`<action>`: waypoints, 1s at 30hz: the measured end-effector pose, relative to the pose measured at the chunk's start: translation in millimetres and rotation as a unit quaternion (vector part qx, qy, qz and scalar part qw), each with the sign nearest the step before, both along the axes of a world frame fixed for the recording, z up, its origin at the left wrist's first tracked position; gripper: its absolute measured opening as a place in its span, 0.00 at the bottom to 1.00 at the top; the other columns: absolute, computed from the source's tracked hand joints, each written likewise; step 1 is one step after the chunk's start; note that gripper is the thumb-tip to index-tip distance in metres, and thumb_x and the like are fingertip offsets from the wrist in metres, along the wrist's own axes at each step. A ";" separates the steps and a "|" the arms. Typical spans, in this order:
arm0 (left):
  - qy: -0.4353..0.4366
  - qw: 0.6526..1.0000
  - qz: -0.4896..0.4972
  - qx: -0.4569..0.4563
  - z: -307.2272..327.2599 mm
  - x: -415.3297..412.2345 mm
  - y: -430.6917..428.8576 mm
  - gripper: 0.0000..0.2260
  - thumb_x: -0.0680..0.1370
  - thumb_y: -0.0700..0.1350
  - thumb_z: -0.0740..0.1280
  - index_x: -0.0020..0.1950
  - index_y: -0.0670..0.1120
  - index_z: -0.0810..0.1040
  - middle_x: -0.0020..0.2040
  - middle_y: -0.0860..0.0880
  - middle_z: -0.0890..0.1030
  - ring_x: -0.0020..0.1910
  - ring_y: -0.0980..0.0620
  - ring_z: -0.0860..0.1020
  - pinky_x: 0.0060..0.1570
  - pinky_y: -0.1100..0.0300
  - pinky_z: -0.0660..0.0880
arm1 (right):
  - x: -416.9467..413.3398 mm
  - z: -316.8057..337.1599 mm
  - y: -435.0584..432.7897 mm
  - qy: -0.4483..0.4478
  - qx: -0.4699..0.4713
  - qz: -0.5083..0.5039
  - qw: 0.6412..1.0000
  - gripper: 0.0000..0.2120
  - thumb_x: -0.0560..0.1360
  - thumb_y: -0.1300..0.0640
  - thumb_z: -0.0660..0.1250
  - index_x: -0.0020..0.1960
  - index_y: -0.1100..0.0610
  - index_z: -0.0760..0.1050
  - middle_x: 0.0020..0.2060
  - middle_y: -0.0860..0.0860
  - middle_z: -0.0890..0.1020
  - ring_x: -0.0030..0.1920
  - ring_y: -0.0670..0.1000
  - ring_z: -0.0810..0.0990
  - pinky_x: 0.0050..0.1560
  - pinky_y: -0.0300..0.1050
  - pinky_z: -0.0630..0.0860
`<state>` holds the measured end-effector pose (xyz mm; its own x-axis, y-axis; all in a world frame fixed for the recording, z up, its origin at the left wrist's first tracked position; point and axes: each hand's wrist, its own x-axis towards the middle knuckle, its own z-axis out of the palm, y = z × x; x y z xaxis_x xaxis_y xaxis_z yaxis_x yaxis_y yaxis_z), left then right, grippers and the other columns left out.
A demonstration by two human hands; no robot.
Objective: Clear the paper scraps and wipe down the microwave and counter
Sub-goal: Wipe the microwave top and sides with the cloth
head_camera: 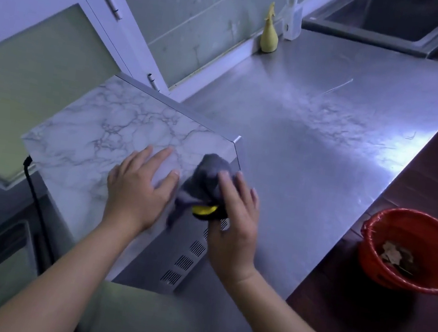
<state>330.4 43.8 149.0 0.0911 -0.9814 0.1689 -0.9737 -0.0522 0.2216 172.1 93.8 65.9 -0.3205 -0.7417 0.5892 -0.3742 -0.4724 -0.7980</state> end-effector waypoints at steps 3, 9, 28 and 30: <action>0.001 1.000 -0.001 0.003 -0.7 -1.2 -1.7 0.28 0.74 0.65 0.53 0.74 0.63 0.68 0.77 0.51 0.67 0.76 0.49 0.62 0.76 0.46 0.56 | 5.4 -24.9 0.1 0.046 0.025 -0.070 0.996 0.34 0.62 0.80 0.63 0.65 0.61 0.79 0.66 0.52 0.79 0.66 0.62 0.75 0.62 0.66 0.72; 0.006 1.000 0.000 0.008 -0.6 -2.1 -5.5 0.26 0.75 0.65 0.54 0.74 0.64 0.68 0.77 0.53 0.66 0.77 0.50 0.61 0.76 0.47 0.55 | 9.0 -35.0 -25.8 -0.072 0.091 -0.083 0.990 0.34 0.57 0.80 0.53 0.54 0.51 0.73 0.56 0.56 0.69 0.55 0.58 0.70 0.61 0.43 0.71; 0.009 1.000 0.007 0.011 -0.1 -2.4 -6.3 0.26 0.75 0.64 0.55 0.73 0.63 0.69 0.77 0.53 0.67 0.76 0.50 0.61 0.76 0.46 0.55 | -14.9 -12.1 -35.5 -0.337 0.327 0.093 0.878 0.28 0.68 0.42 0.78 0.66 0.41 0.77 0.66 0.41 0.73 0.70 0.40 0.70 0.72 0.47 0.69; 0.005 1.000 0.008 0.013 0.2 -2.1 -5.0 0.26 0.76 0.64 0.55 0.74 0.63 0.69 0.77 0.52 0.67 0.76 0.50 0.61 0.76 0.46 0.56 | -12.6 -11.9 -31.5 -0.346 0.313 0.112 0.877 0.28 0.71 0.46 0.77 0.69 0.43 0.76 0.69 0.42 0.75 0.71 0.42 0.71 0.73 0.50 0.69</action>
